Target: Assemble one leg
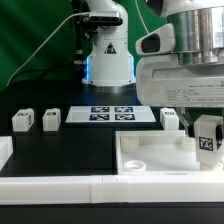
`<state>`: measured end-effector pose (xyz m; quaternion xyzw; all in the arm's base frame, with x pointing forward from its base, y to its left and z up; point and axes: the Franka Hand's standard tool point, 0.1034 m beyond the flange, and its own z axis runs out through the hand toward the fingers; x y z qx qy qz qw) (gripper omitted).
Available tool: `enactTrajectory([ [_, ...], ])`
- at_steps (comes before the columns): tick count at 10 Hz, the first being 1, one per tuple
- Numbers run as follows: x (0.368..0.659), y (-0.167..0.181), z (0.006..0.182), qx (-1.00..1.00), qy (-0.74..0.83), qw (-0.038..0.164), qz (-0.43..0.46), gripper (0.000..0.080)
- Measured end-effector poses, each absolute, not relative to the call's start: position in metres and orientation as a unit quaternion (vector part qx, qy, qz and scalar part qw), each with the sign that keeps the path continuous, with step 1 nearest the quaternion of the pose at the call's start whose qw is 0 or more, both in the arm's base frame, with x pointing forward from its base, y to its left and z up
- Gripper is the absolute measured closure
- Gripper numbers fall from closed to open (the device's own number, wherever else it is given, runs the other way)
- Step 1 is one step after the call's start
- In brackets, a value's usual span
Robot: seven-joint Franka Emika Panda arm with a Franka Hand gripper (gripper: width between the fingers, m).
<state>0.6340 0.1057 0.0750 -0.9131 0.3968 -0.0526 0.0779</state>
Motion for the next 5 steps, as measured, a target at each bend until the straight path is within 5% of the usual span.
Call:
enactTrajectory([
  [5, 0.626, 0.128, 0.074, -0.677, 0.729, 0.1, 0.01, 0.0503],
])
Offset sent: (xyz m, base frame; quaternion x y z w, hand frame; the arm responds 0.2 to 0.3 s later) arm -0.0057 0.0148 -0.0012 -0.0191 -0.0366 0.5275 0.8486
